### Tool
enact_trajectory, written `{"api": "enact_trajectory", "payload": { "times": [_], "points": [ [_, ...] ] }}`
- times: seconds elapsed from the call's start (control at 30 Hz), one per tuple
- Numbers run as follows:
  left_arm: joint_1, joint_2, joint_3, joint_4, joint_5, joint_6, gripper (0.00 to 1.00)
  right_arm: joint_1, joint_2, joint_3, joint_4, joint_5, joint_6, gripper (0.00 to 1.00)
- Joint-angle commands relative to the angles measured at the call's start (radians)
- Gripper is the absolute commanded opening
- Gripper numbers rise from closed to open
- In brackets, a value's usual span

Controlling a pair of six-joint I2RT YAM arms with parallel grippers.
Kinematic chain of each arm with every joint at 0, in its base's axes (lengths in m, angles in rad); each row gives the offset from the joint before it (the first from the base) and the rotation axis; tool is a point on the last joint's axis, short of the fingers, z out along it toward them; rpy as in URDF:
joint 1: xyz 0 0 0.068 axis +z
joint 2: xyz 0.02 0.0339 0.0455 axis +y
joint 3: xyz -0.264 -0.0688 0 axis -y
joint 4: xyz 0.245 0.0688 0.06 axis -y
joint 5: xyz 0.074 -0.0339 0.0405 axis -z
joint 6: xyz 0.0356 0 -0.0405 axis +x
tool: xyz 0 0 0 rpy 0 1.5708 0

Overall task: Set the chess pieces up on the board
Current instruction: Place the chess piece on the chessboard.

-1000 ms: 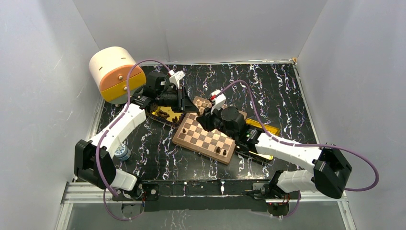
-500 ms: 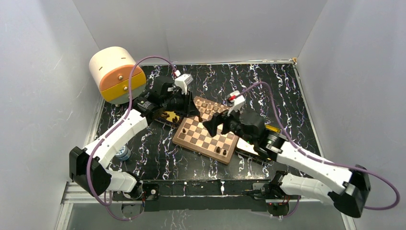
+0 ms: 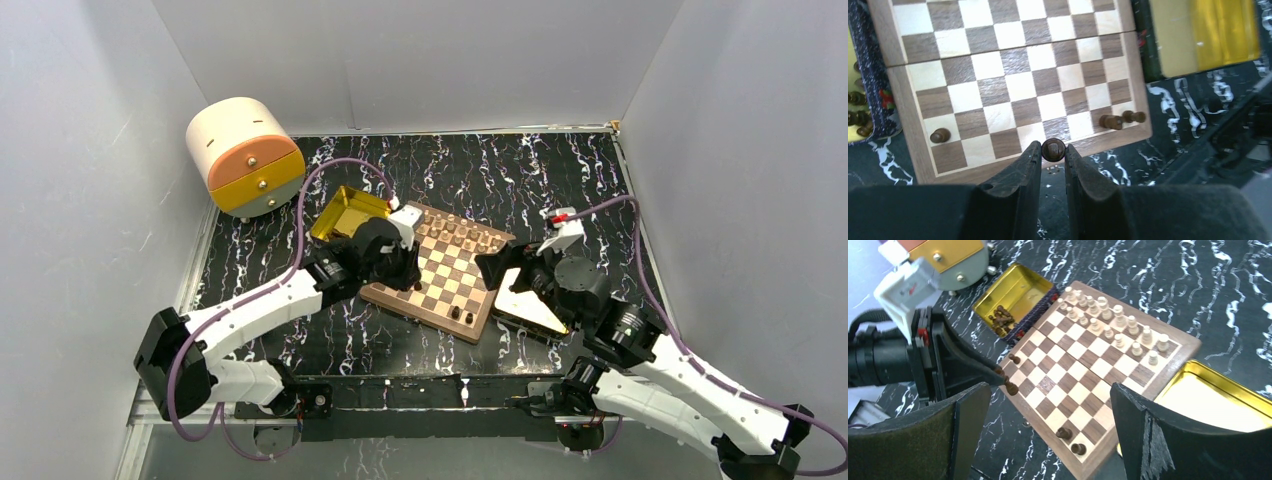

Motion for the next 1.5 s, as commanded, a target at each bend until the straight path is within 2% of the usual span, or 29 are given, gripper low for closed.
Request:
{"api": "enact_trajectory", "payload": {
  "times": [0.0,0.37,0.87,1.47],
  "points": [
    [-0.065,-0.031,-0.066,0.091,-0.204,0.013,0.00,-0.002,-0.062,0.009,-0.061,0.135,0.047,0.99],
    [-0.184,0.020,-0.156,0.217,-0.322,0.069,0.02,-0.002,-0.079,0.004,-0.085,0.168,0.056,0.99],
    [-0.196,-0.030,-0.319,0.434,-0.370,0.106,0.00,-0.002,-0.060,0.012,-0.083,0.172,0.050,0.99],
    [-0.197,-0.003,-0.350,0.486,-0.346,0.108,0.00,-0.002,-0.049,0.011,-0.080,0.181,0.042,0.99]
  ]
}}
